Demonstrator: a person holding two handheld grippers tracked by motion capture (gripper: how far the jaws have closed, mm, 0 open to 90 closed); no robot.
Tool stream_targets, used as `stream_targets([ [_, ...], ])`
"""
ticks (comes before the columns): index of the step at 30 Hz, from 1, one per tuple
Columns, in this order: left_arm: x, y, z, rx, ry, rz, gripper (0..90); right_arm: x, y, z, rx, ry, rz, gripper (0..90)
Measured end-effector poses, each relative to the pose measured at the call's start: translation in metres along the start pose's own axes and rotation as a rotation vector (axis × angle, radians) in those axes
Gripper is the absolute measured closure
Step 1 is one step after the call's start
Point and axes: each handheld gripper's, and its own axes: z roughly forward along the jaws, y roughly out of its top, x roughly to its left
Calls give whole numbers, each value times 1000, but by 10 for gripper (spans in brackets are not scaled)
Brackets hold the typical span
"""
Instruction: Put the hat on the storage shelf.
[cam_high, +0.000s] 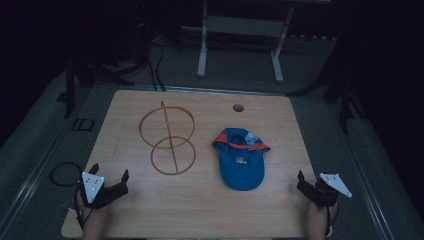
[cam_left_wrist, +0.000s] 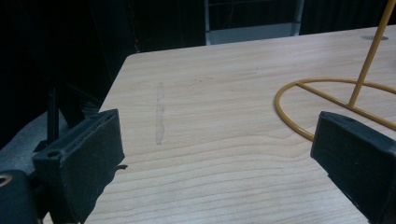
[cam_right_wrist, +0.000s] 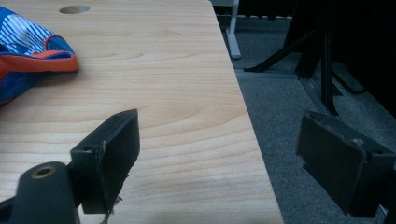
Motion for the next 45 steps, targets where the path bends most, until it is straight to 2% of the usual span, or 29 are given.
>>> stream_targets([
  [4,0,0,0,2,-3,0,29,0,0,0,10,3,2,142],
  [5,-1,1,0,5,-15,16,29,0,0,0,22,10,2,143],
  [9,0,1,-1,4,-26,6,29,2,1,2,40,8,-2,143],
  [11,0,0,-1,10,-29,-6,29,3,2,2,67,42,-1,141],
  [15,1,1,-2,4,-40,-13,29,7,7,1,72,68,-27,141],
  [17,1,2,-3,-7,-47,-7,29,9,14,3,87,111,-28,140],
  [20,2,1,-2,14,-62,-22,29,11,21,7,128,161,-33,139],
  [23,2,0,-1,25,-74,-25,29,15,30,9,143,187,-45,136],
  [27,-1,1,-2,32,-79,-7,29,19,41,10,142,212,-57,137],
  [28,-2,1,-2,33,-86,3,29,22,48,11,140,225,-61,136],
  [32,-3,2,-3,33,-95,4,29,28,63,13,124,253,-68,133],
  [34,-4,2,-4,31,-97,9,29,32,70,14,123,277,-80,134],
  [36,-4,3,-5,26,-104,7,29,37,78,16,127,294,-111,135],
  [37,-4,3,-5,26,-104,7,29,37,78,16,127,294,-111,135],
  [40,-3,4,-5,43,-89,8,29,45,92,20,131,341,-110,135],
  [43,-2,4,-5,50,-102,-3,43,51,101,24,113,388,-98,135],
  [45,-2,3,-5,52,-99,-7,44,54,103,26,113,398,-98,132],
])
